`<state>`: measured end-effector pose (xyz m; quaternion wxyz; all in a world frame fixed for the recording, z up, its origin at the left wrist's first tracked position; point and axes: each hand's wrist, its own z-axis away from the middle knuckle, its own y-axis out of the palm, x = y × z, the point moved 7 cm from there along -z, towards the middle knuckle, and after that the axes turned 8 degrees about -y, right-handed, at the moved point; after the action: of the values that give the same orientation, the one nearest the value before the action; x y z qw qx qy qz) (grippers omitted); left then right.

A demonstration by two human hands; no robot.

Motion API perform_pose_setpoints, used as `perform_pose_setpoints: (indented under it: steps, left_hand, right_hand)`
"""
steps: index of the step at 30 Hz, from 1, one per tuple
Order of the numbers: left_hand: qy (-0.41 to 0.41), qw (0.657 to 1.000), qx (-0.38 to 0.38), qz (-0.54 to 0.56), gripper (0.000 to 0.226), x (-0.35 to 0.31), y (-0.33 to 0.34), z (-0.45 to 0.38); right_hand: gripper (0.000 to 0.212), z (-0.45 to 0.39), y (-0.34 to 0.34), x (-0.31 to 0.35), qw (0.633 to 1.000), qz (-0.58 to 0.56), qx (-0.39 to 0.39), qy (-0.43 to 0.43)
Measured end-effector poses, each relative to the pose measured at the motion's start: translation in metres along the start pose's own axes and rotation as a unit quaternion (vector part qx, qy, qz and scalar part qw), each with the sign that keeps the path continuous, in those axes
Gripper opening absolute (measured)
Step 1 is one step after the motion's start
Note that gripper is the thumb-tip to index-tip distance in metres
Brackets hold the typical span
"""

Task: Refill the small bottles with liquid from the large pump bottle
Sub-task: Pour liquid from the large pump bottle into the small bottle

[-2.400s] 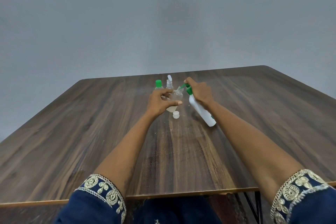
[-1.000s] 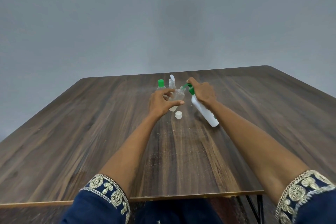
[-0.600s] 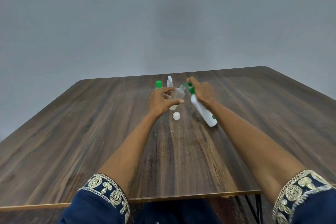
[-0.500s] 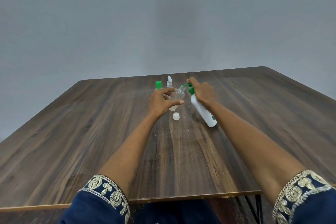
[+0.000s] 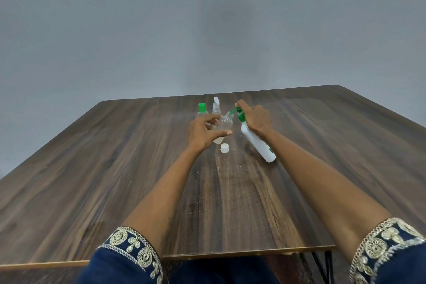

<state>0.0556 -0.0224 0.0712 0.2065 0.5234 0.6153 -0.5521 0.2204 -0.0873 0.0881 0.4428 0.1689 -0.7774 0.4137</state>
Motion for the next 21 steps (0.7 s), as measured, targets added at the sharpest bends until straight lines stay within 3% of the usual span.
perform_pose_setpoints:
  steps: [6,12,18,21]
  left_hand:
    - [-0.004,1.0,-0.003,0.006,0.059,0.0045,-0.0019,-0.0001]
    - [-0.004,1.0,-0.002,0.003,0.057,0.0031,-0.0026,0.0004]
    - [-0.01,1.0,0.0,0.011,0.057,0.0038,-0.0014,0.0003]
    - [-0.009,1.0,0.002,0.013,0.061,0.0013,-0.0003,0.0011]
  right_hand:
    - [0.088,-0.0038,0.0056,-0.0006,0.999,0.016,0.023,-0.018]
    - [0.075,-0.0041,0.0049,-0.0013,0.999,0.033,0.015,-0.016]
    - [0.079,-0.003,0.0051,0.0024,0.996,0.059,0.063,-0.036]
    - [0.08,-0.0026,0.0013,0.0007,0.999,0.033,0.028,-0.027]
